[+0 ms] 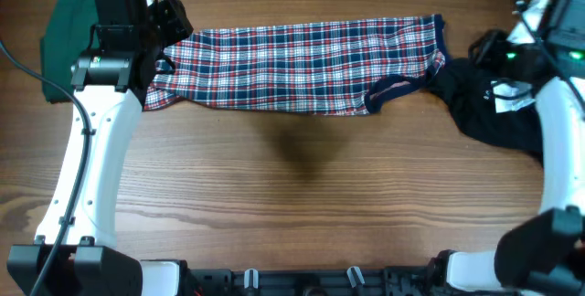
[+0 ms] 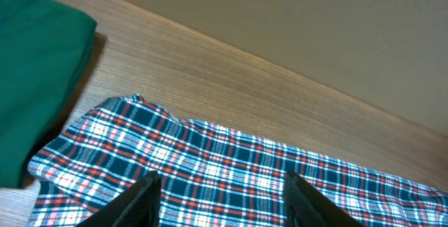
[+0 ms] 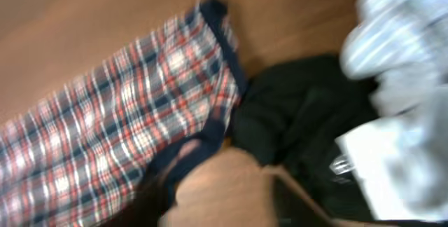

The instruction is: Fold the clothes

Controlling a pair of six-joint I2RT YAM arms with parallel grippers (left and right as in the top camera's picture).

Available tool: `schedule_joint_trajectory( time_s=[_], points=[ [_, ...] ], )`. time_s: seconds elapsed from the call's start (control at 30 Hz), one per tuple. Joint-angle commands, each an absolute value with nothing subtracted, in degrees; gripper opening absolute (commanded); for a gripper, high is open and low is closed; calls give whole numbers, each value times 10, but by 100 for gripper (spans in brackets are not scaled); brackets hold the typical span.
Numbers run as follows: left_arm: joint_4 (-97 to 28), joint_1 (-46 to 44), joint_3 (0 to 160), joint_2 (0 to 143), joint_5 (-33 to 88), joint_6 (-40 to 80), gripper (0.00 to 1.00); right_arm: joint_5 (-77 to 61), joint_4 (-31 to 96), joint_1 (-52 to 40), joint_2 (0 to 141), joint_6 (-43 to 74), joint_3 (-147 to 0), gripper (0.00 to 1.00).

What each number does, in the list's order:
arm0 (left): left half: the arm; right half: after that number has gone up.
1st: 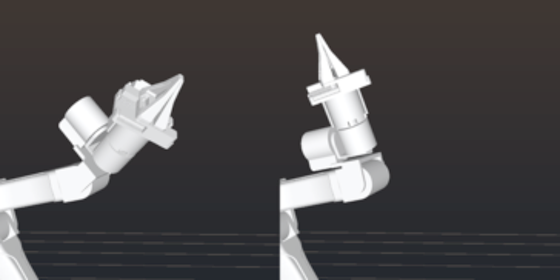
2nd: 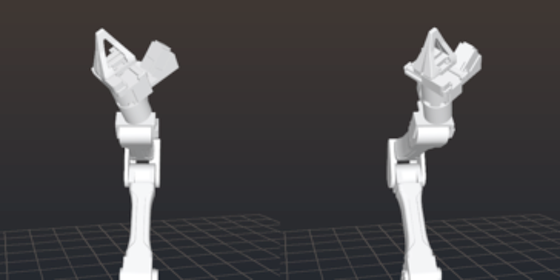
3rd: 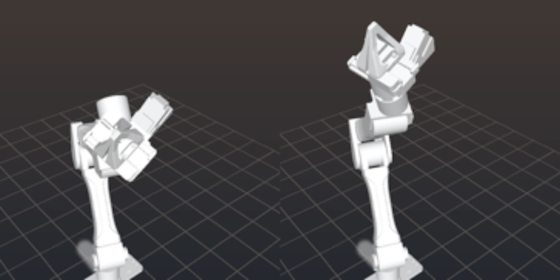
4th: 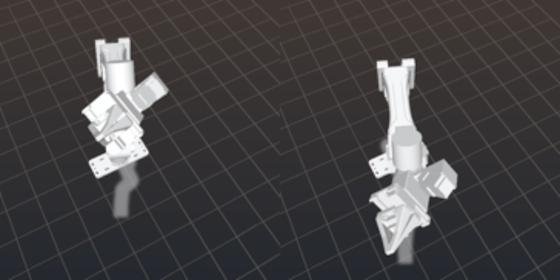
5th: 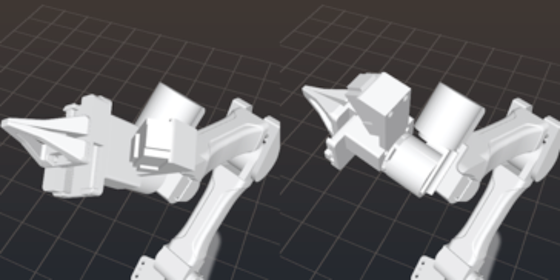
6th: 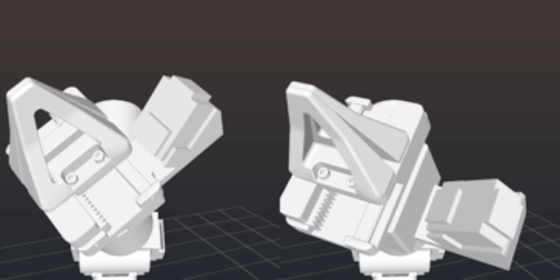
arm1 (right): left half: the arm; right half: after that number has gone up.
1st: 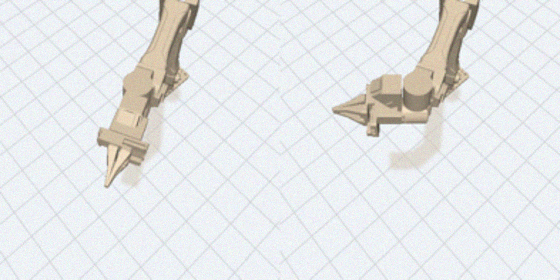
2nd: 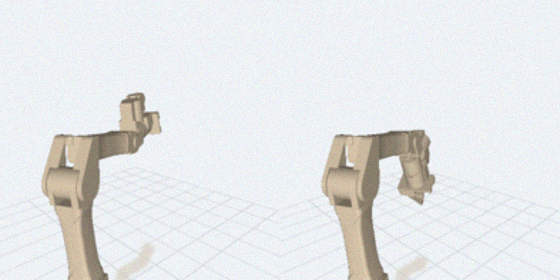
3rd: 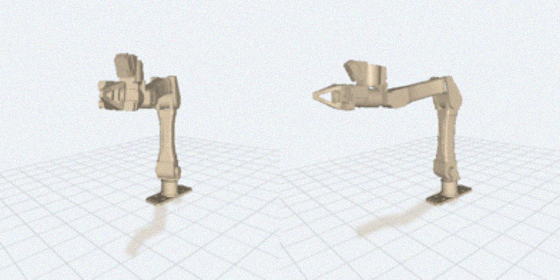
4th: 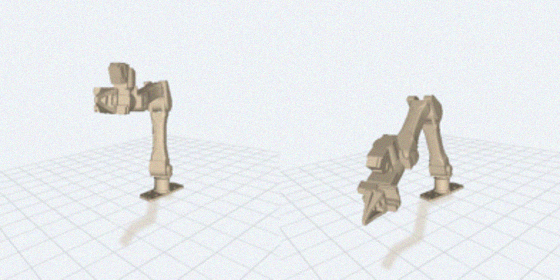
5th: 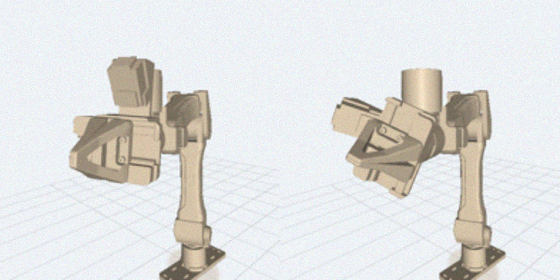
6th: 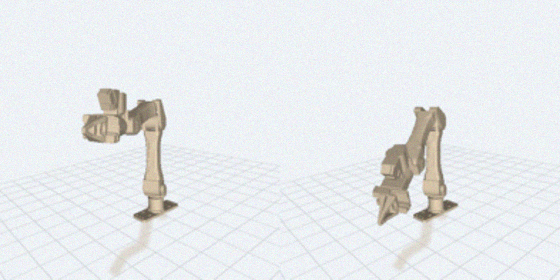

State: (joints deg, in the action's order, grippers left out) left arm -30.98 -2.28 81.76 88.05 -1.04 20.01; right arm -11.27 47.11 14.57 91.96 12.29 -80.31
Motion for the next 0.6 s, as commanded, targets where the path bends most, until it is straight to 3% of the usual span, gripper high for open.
schedule_joint_trajectory(
  time_s=[0.0, 0.03, 0.57],
  points=[
    [-312, -20, 822, 870, -16, 199, 56, -76, 483, 130, 968, 143, -768, 10],
    [-312, -20, 822, 870, -16, 199, 56, -74, 487, 130, 974, 153, -762, 4],
    [-312, -20, 822, 871, -16, 199, 58, 168, 628, 160, 988, 399, -745, 4]
  ],
)
